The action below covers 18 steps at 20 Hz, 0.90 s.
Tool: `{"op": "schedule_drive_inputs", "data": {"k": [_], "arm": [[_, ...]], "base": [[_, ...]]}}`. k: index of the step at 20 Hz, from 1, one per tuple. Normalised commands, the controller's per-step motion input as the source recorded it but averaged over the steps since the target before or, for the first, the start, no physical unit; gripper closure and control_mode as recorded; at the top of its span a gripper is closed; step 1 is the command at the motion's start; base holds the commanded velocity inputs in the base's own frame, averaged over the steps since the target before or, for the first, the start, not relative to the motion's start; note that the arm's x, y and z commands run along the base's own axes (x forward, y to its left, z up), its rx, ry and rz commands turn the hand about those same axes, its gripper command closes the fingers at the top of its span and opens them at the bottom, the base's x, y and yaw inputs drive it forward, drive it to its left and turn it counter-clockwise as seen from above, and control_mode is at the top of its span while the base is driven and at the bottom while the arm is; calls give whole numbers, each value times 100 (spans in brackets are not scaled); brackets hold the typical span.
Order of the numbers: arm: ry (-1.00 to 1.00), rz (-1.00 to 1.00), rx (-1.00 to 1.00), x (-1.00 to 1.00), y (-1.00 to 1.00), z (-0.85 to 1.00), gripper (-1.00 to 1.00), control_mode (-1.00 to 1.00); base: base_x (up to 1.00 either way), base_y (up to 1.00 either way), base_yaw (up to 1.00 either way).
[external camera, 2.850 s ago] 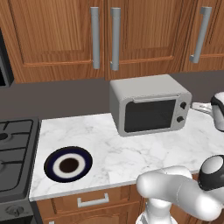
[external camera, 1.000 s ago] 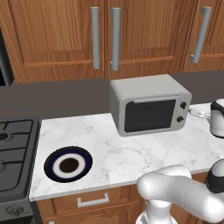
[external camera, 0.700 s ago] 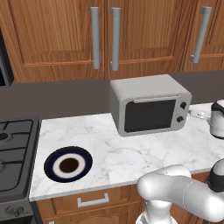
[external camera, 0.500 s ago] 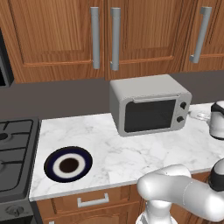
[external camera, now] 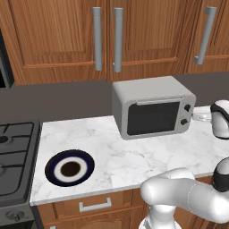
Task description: Pull the toaster oven rack outwards. Pick up the baguette from the plate and place it on the toaster oven rack. Close the toaster oven door fully and set the temperature to the lowest setting.
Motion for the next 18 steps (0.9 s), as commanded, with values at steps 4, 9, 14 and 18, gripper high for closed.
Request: {"op": "schedule_drive_inputs", "data": {"k": [4,9,14,18], "arm": [[0,0,-10,0,0,1,-100,-100],[-3,0,0,3,0,-13,-100,-100],[-9,0,0,1,0,-24,-100,-100],[-13,0,0,0,0,-24,-100,-100]], "base": [[0,0,0],[0,0,0],[0,0,0],[0,0,0]]}}
